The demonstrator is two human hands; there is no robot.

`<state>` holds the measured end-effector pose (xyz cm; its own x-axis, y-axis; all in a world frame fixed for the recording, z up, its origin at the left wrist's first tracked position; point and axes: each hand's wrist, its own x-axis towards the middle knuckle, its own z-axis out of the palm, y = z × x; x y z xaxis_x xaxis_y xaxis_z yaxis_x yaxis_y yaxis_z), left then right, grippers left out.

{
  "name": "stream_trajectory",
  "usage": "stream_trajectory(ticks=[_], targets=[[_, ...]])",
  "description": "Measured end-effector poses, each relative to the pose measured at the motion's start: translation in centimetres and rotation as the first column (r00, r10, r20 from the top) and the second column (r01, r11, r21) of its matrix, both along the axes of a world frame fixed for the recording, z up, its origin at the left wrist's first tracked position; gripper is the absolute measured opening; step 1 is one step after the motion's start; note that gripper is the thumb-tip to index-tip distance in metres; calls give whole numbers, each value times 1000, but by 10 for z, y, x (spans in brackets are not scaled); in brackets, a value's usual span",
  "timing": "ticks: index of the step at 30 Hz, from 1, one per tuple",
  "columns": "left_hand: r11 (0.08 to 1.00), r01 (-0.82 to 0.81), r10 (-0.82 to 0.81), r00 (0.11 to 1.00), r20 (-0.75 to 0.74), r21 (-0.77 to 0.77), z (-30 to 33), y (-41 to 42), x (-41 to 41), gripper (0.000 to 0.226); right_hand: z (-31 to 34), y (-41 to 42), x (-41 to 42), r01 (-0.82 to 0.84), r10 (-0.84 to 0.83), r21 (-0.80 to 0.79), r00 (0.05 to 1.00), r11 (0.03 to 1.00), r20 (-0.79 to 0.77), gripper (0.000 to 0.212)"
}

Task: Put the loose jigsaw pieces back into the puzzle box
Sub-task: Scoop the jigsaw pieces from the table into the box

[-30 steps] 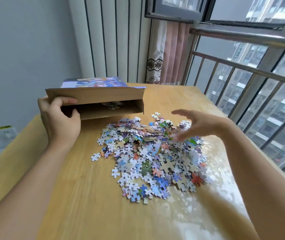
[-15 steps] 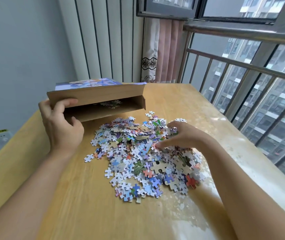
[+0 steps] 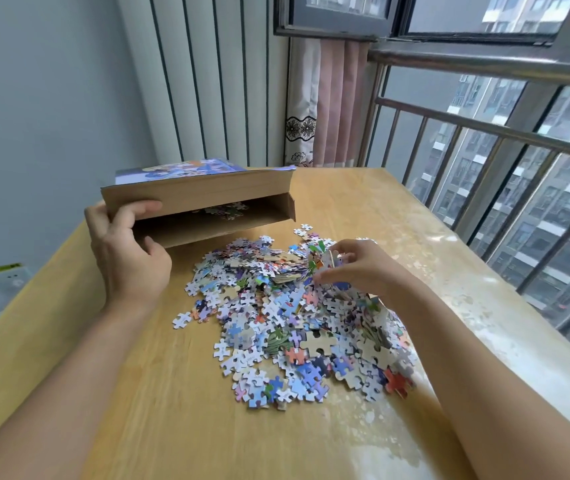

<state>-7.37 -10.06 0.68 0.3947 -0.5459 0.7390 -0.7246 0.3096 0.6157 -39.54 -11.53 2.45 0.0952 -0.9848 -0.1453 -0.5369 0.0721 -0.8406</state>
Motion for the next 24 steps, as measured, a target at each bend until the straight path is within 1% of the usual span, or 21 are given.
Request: stream_trajectory(ticks=[2,5,8,11,13,15,18,21,22,24], targets=[[1000,14,-14,1000,11,2,6,-1,0,54,-1,0,3,32,-31,-38,999,999,30,43],[1000,16,-16,1000,7,10,19,1,-1,50,1,1,2,85,-73,-126,992,988,98,47],[998,57,-57,998,6,6,44,0,-4,42,11,2,-1,56,-13,-238,984,970,180,31],[993,119,-119,992,-32,-22,79,-2,-10,38,24,7,6,23,63,-328,966,945,250,32],[994,111,-112,992,-60,-13,92,-7,-15,44,25,7,10,8,88,-360,964,933,250,34],[995,103,-103,988,-118,-5,99,-9,-18,55,33,7,16,-16,132,-415,958,910,253,35],[995,102,-99,979,-179,8,103,-8,-19,67,58,0,26,-54,179,-494,961,868,209,38],[993,120,-118,971,-206,-2,101,-7,-21,69,81,-8,33,-97,219,-575,965,812,147,39],[992,129,-128,970,-208,-5,101,-7,-22,70,88,-9,36,-117,227,-605,968,788,109,39],[990,139,-137,966,-218,-7,105,-7,-20,70,99,-13,43,-168,207,-691,978,703,-27,38]])
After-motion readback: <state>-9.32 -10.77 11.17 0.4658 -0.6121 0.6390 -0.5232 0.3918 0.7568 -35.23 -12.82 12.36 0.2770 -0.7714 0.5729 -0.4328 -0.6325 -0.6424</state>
